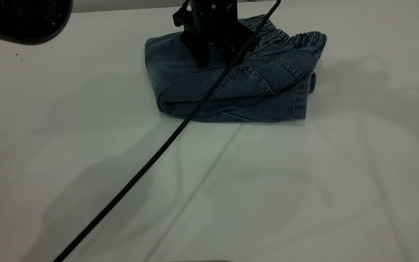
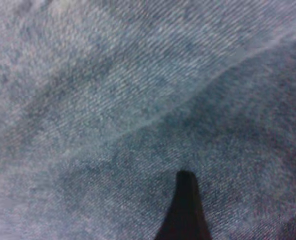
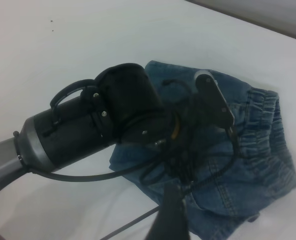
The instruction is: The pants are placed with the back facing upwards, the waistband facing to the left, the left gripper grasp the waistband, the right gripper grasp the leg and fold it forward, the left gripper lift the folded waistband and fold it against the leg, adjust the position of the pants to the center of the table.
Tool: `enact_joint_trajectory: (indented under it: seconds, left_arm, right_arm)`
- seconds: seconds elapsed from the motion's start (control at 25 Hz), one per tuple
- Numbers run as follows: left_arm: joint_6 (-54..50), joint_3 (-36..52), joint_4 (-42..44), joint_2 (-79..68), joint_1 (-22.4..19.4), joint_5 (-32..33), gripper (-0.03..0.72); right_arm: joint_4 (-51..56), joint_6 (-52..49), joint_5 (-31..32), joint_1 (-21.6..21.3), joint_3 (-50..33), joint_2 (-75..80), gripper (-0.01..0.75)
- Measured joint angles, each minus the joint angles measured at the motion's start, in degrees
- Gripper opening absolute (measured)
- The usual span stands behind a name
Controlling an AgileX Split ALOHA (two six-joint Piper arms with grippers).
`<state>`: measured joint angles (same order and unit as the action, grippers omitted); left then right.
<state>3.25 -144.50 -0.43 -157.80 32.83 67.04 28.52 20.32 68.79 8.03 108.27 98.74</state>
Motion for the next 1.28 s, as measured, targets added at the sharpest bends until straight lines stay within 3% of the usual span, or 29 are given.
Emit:
enact_joint_trajectory:
  seconds: [0.4, 0.64, 0.84, 1.28]
  left_arm:
    - [-3.25, 0.05, 16.7, 16.82, 0.09, 0.0, 0.534]
    - [-6.41, 5.39, 12.71, 32.24, 0.09, 0.0, 0.534]
    - [-6.66, 18.47, 7.96, 46.32, 0.09, 0.0, 0.534]
    - [-7.93, 57.76, 5.73, 76.74, 0.09, 0.0, 0.534]
  right_arm:
    - [1.17, -1.37, 1.57, 0.0, 0.0, -8.07, 0.57]
    - [-1.42, -7.74, 3.47, 0.0, -1.26, -17.84, 0.57]
    - [-2.32, -11.62, 3.59, 0.0, -10.87, -27.52, 0.564]
    - [-1.69, -12.14, 3.84, 0.0, -35.87, -48.44, 0.521]
